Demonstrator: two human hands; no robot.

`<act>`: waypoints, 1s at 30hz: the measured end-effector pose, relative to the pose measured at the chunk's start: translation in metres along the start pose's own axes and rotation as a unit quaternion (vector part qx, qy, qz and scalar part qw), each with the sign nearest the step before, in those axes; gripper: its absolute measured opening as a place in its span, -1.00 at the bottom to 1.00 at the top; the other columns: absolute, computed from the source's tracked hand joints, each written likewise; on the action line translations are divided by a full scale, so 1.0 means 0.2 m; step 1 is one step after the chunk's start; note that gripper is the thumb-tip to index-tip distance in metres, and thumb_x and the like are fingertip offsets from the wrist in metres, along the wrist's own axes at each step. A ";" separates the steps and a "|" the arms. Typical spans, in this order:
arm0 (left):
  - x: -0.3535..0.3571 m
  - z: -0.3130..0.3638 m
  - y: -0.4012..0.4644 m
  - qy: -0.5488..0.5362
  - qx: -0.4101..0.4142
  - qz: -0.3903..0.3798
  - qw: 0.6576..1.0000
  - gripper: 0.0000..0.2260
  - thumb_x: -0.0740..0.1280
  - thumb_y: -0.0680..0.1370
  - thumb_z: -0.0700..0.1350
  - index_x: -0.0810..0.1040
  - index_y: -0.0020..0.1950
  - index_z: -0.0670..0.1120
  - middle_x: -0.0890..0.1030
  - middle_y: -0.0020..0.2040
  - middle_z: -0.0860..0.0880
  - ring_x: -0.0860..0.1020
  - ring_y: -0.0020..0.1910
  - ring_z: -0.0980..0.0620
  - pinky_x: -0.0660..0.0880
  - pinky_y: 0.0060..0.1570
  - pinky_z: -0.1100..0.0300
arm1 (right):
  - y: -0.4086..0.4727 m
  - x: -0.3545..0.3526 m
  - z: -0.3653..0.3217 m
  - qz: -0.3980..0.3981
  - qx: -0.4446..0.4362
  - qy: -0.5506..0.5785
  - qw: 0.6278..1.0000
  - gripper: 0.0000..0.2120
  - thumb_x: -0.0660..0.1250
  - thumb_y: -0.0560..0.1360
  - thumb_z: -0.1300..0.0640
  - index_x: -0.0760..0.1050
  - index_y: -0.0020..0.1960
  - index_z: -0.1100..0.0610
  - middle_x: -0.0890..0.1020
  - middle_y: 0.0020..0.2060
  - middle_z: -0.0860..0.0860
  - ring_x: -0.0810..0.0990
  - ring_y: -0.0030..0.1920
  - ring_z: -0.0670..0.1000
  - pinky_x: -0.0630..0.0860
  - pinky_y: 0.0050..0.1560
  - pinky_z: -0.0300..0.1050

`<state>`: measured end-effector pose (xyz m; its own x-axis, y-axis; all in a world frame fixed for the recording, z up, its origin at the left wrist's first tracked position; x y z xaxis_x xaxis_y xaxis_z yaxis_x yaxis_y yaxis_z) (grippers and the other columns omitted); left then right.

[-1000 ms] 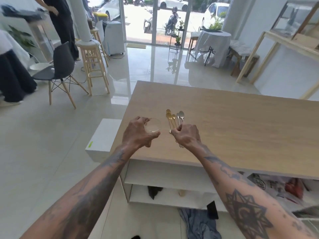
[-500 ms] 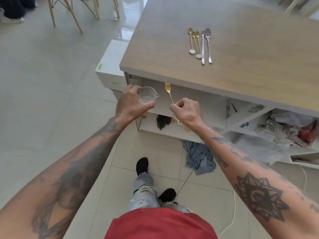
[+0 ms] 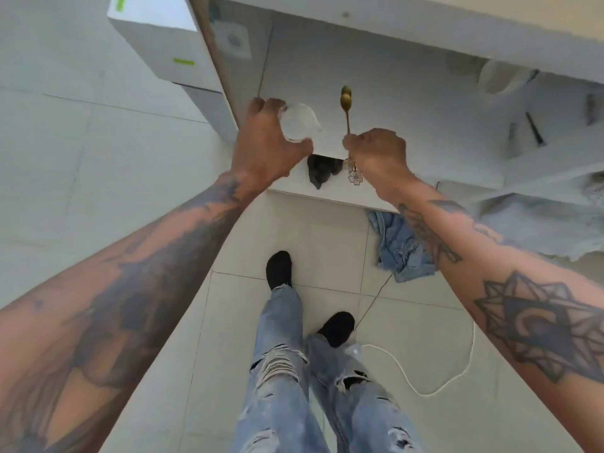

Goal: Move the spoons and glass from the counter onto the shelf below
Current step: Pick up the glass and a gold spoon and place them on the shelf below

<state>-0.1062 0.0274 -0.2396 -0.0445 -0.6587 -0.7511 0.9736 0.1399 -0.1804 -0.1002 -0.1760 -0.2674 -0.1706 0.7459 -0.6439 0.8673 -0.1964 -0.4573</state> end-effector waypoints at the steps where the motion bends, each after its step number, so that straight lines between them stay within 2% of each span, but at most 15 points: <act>1: 0.05 -0.01 0.07 -0.001 0.003 0.001 1.000 -0.38 0.52 0.39 0.05 0.49 0.40 -0.13 0.52 0.33 -0.11 0.56 0.15 -0.01 0.50 -0.12 0.46 | 0.09 0.02 0.01 0.009 0.003 -0.004 1.000 -0.58 0.26 0.47 0.04 0.24 -0.52 0.07 0.33 -0.58 -0.08 0.30 -0.54 -0.07 0.27 -0.44 -0.21; 2: 0.09 -0.01 0.15 -0.001 0.005 0.005 1.000 -0.37 0.52 0.39 0.04 0.49 0.41 -0.14 0.52 0.33 -0.12 0.56 0.21 -0.04 0.55 0.05 0.32 | 0.18 0.04 0.02 0.018 0.007 -0.011 1.000 -0.57 0.25 0.48 0.05 0.25 -0.52 0.08 0.33 -0.61 -0.10 0.32 -0.58 -0.11 0.26 -0.51 -0.30; 4: 0.17 -0.03 0.29 0.005 0.001 0.017 1.000 -0.38 0.52 0.40 0.04 0.49 0.41 -0.13 0.52 0.34 -0.11 0.56 0.24 -0.05 0.54 0.20 0.18 | 0.33 0.08 0.03 0.036 0.008 -0.024 0.999 -0.57 0.23 0.50 0.06 0.26 -0.52 0.08 0.34 -0.69 -0.09 0.38 -0.66 -0.15 0.28 -0.59 -0.44; 6: 0.23 -0.06 0.42 0.012 -0.007 0.030 0.999 -0.38 0.50 0.40 0.05 0.48 0.42 -0.11 0.50 0.35 -0.11 0.56 0.25 -0.06 0.50 0.16 0.21 | 0.48 0.11 0.03 0.053 0.008 -0.036 0.998 -0.58 0.22 0.51 0.04 0.27 -0.50 0.09 0.37 -0.66 -0.08 0.39 -0.62 -0.15 0.26 -0.48 -0.60; 7: 0.25 -0.08 0.48 0.014 -0.012 0.034 0.999 -0.38 0.50 0.41 0.05 0.46 0.42 -0.11 0.49 0.35 -0.12 0.56 0.25 -0.06 0.47 0.11 0.25 | 0.54 0.12 0.04 0.058 0.012 -0.038 0.997 -0.59 0.23 0.51 0.02 0.29 -0.49 0.09 0.39 -0.61 -0.08 0.37 -0.56 -0.15 0.26 -0.48 -0.61; 11: 0.32 -0.14 0.68 0.011 -0.020 0.031 0.999 -0.38 0.50 0.42 0.03 0.44 0.42 -0.13 0.47 0.34 -0.14 0.54 0.24 -0.07 0.38 0.00 0.29 | 0.75 0.19 0.10 0.066 0.041 -0.030 0.997 -0.67 0.24 0.49 0.01 0.39 -0.42 0.11 0.46 -0.50 -0.08 0.39 -0.49 -0.15 0.20 -0.73 -0.41; 15: 0.38 -0.19 0.80 0.010 -0.021 0.026 0.999 -0.40 0.47 0.43 0.04 0.46 0.41 -0.14 0.50 0.33 -0.14 0.55 0.21 -0.07 0.38 -0.03 0.31 | 0.87 0.26 0.11 0.075 0.043 -0.060 0.994 -0.75 0.22 0.48 0.00 0.47 -0.25 0.15 0.48 -0.41 -0.02 0.40 -0.46 -0.09 0.18 -0.55 -0.30; 17: 0.38 -0.21 0.84 0.004 -0.027 0.032 0.999 -0.41 0.46 0.43 0.05 0.47 0.39 -0.15 0.51 0.31 -0.15 0.56 0.20 -0.10 0.41 -0.03 0.28 | 0.91 0.29 0.10 0.077 0.040 -0.076 0.993 -0.71 0.21 0.50 0.01 0.42 -0.31 0.16 0.49 -0.37 0.01 0.48 -0.35 0.02 0.16 -0.51 -0.28; 19: 0.38 -0.22 0.86 -0.004 -0.027 0.037 0.999 -0.39 0.46 0.44 0.05 0.44 0.42 -0.15 0.48 0.33 -0.16 0.55 0.22 -0.11 0.44 0.05 0.23 | 0.92 0.30 0.09 0.085 0.043 -0.083 0.992 -0.72 0.21 0.51 0.05 0.43 -0.32 0.17 0.58 -0.32 0.03 0.58 -0.18 0.08 0.26 -0.42 -0.29; 21: 0.37 -0.21 0.88 -0.009 -0.021 0.035 0.999 -0.36 0.47 0.44 0.03 0.40 0.46 -0.16 0.45 0.35 -0.17 0.53 0.25 -0.11 0.46 0.12 0.20 | 0.93 0.28 0.08 0.103 0.047 -0.083 0.990 -0.77 0.21 0.53 0.08 0.58 -0.10 0.19 0.68 -0.06 0.10 0.65 0.02 0.12 0.33 -0.24 -0.28; 22: 0.37 -0.21 0.88 -0.009 -0.020 0.032 0.999 -0.34 0.48 0.44 0.03 0.37 0.47 -0.17 0.44 0.36 -0.18 0.52 0.26 -0.12 0.45 0.12 0.20 | 0.92 0.26 0.08 0.112 0.050 -0.084 0.989 -0.73 0.20 0.54 0.08 0.60 0.02 0.20 0.68 0.03 0.12 0.65 0.08 0.13 0.32 -0.22 -0.28; 24: 0.36 -0.20 0.86 -0.008 -0.023 0.026 0.999 -0.27 0.50 0.43 0.04 0.30 0.50 -0.17 0.40 0.38 -0.20 0.49 0.29 -0.13 0.45 0.12 0.21 | 0.92 0.23 0.08 0.117 0.056 -0.083 0.988 -0.68 0.18 0.57 0.05 0.60 0.10 0.21 0.67 0.08 0.12 0.64 0.12 0.12 0.30 -0.26 -0.30; 25: 0.35 -0.21 0.85 -0.006 -0.024 0.027 0.999 -0.23 0.51 0.42 0.05 0.27 0.51 -0.17 0.38 0.40 -0.21 0.48 0.31 -0.15 0.46 0.14 0.20 | 0.91 0.22 0.08 0.116 0.054 -0.079 0.989 -0.68 0.17 0.57 0.04 0.61 0.07 0.20 0.68 0.06 0.13 0.64 0.10 0.13 0.29 -0.27 -0.29; 27: 0.31 -0.20 0.81 0.007 -0.024 0.031 0.999 -0.20 0.52 0.41 0.07 0.25 0.53 -0.16 0.36 0.41 -0.22 0.45 0.34 -0.18 0.46 0.21 0.14 | 0.89 0.18 0.07 0.109 0.046 -0.074 0.990 -0.71 0.17 0.55 0.05 0.58 -0.13 0.18 0.66 -0.11 0.13 0.63 -0.03 0.13 0.26 -0.35 -0.26; 30: 0.26 -0.17 0.73 0.033 -0.022 0.039 0.998 -0.25 0.49 0.43 0.08 0.29 0.52 -0.14 0.39 0.39 -0.21 0.46 0.32 -0.19 0.47 0.16 0.10 | 0.80 0.09 0.06 0.094 0.036 -0.083 0.991 -0.64 0.16 0.55 0.08 0.35 -0.41 0.14 0.48 -0.38 0.06 0.48 -0.22 0.10 0.22 -0.44 -0.27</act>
<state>0.0252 0.0390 -0.3263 0.0155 -0.5953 -0.8033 0.9641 0.2218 -0.1458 0.0303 -0.2005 -0.3596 -0.0889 0.5780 -0.8112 0.8570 -0.3706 -0.3581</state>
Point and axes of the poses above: each hand's wrist, its own y-axis towards the middle knuckle, its own x-axis out of the palm, z = x × y, the point moved 9 cm from there along y, towards the middle knuckle
